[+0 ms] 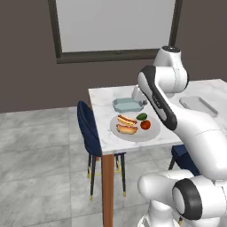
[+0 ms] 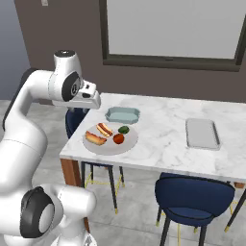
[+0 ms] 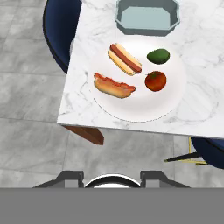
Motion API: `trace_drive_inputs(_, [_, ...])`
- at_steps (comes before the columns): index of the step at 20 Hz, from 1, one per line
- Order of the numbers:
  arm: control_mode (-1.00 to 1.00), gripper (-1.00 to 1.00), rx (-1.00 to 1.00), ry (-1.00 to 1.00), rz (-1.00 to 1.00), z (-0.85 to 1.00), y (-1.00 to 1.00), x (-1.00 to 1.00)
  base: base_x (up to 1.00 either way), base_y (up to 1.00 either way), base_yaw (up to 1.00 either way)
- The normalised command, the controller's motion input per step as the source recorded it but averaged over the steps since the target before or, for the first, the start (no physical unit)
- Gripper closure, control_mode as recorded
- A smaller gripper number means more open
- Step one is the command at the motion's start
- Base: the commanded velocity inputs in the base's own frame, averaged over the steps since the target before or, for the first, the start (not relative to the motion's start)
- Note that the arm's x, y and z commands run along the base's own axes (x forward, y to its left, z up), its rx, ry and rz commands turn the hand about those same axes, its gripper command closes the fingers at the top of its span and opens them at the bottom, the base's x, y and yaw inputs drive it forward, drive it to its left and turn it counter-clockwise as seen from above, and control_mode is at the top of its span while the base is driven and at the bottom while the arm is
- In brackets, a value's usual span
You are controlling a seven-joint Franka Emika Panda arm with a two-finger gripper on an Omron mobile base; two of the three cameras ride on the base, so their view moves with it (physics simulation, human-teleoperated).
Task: Place one cooked food and one vegetable from the large plate to each tupperware container.
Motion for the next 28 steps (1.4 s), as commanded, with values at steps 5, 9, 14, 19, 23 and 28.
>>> trace_drive_inputs(5, [1.00,-1.00,0.00,0.00,0.00,0.00,0.00,0.00,0.00,0.00,0.00])
trace_drive_inputs(9, [1.00,-1.00,0.00,0.00,0.00,0.00,0.00,0.00,-0.03,0.00,0.00])
trace_drive_inputs(14, [1.00,-1.00,0.00,0.00,0.00,0.00,0.00,0.00,-0.07,-0.29,-0.02])
trace_drive_inputs(19, [1.00,-1.00,0.00,0.00,0.00,0.00,0.00,0.00,0.00,-0.55,-0.10])
trace_drive_inputs(23, [1.00,-1.00,0.00,0.00,0.00,0.00,0.00,0.00,-0.01,-0.32,-0.25])
trace_drive_inputs(28, [1.00,-1.00,0.00,0.00,0.00,0.00,0.00,0.00,0.07,0.06,-0.22])
